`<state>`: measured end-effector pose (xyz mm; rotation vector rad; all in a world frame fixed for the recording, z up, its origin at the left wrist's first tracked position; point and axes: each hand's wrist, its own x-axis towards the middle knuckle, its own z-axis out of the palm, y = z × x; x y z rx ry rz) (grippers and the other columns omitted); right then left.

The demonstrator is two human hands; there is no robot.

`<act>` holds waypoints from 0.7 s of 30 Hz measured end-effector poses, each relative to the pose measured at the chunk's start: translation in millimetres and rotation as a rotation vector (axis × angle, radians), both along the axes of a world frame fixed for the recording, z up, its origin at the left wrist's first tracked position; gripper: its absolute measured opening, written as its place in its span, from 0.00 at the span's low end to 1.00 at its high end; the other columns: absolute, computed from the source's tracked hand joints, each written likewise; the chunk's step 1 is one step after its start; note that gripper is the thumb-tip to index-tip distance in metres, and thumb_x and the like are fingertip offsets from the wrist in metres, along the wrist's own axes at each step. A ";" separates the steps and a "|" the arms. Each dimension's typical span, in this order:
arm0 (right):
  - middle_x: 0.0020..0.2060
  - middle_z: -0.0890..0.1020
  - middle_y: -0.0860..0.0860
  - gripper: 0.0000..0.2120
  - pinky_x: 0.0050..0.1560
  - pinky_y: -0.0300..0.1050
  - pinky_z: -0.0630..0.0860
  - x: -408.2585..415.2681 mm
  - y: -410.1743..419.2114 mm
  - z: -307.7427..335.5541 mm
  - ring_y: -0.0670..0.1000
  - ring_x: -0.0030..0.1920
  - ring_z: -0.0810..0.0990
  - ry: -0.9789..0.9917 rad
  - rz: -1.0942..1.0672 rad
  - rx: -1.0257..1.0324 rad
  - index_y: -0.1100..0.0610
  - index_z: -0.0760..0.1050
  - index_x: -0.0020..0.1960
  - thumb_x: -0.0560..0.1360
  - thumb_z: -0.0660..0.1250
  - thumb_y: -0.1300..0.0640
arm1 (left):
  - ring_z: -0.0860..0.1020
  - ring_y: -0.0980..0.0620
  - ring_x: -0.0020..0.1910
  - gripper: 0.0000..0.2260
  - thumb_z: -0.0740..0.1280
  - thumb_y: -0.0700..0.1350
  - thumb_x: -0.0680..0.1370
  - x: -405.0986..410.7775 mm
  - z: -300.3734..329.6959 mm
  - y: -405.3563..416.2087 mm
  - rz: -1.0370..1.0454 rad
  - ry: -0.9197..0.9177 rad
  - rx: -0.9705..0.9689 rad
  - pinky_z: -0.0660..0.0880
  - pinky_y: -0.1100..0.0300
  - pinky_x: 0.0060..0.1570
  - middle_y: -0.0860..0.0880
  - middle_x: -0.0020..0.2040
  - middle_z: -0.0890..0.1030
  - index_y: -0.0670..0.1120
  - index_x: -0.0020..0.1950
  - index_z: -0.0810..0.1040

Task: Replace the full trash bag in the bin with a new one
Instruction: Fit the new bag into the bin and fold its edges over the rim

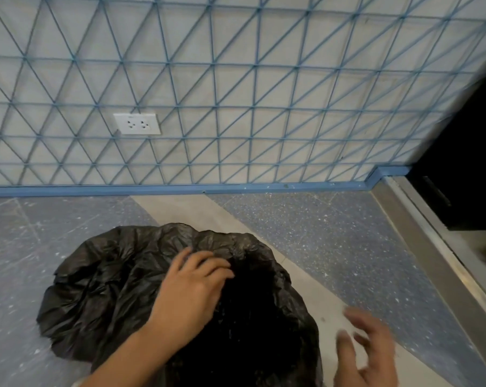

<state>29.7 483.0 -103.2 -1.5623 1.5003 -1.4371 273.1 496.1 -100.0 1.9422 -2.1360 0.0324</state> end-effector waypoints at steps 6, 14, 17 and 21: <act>0.74 0.57 0.46 0.25 0.73 0.48 0.56 79.3 -23.2 10.3 0.50 0.74 0.56 0.984 1.151 0.211 0.46 0.62 0.71 0.75 0.60 0.54 | 0.69 0.43 0.68 0.22 0.55 0.57 0.78 17.9 -25.2 24.4 0.402 0.143 0.322 0.74 0.43 0.57 0.54 0.76 0.60 0.65 0.72 0.57; 0.77 0.37 0.53 0.32 0.62 0.74 0.29 130.3 -50.6 -135.4 0.58 0.75 0.32 1.976 1.508 0.237 0.51 0.43 0.77 0.80 0.57 0.52 | 0.77 0.50 0.57 0.23 0.53 0.42 0.82 24.0 -34.3 12.7 0.447 0.519 0.213 0.75 0.55 0.46 0.58 0.74 0.58 0.65 0.73 0.57; 0.77 0.40 0.54 0.33 0.63 0.75 0.30 138.6 -51.3 -164.9 0.55 0.75 0.33 2.148 1.434 0.244 0.55 0.39 0.77 0.80 0.52 0.45 | 0.78 0.51 0.54 0.29 0.55 0.37 0.80 26.7 -40.8 13.3 0.425 0.517 0.224 0.73 0.59 0.41 0.58 0.74 0.57 0.66 0.72 0.55; 0.77 0.40 0.54 0.35 0.67 0.72 0.33 147.9 -48.6 -150.4 0.54 0.75 0.34 2.163 1.493 0.324 0.56 0.38 0.77 0.80 0.55 0.49 | 0.79 0.48 0.50 0.30 0.55 0.37 0.79 26.4 -43.1 10.9 0.436 0.499 0.209 0.75 0.55 0.40 0.58 0.74 0.57 0.66 0.73 0.53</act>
